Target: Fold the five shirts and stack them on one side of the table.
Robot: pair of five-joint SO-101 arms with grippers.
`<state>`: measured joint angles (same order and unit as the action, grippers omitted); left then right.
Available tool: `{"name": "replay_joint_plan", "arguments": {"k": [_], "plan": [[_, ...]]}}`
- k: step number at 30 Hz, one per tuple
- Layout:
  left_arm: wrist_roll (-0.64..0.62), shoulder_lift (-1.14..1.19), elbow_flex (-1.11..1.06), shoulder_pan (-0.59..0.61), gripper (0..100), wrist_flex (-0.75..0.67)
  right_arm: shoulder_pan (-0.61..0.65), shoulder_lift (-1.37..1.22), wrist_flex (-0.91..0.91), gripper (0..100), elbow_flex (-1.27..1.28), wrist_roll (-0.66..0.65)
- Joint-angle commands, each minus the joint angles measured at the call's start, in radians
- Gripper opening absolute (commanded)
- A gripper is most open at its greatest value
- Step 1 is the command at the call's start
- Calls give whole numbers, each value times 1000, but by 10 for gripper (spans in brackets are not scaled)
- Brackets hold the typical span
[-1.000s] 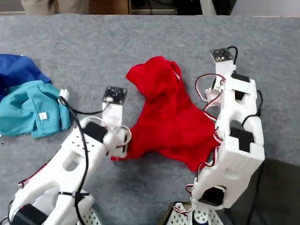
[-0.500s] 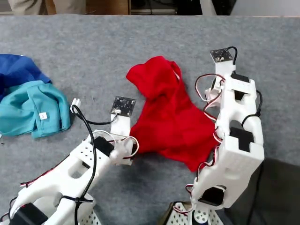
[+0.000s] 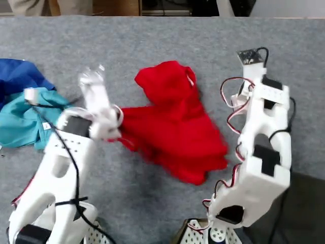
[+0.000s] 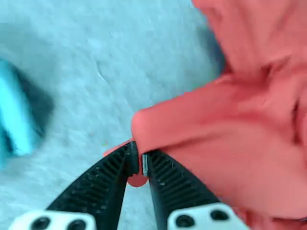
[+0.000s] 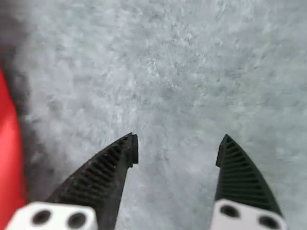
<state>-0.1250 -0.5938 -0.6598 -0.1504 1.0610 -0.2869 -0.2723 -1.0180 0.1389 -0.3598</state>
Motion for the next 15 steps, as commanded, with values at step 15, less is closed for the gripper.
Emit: {"name": "replay_joint_plan", "arguments": {"k": [15], "plan": [[60, -25, 282, 195, 18, 124, 363, -395, -692, 274, -1138, 29]]}}
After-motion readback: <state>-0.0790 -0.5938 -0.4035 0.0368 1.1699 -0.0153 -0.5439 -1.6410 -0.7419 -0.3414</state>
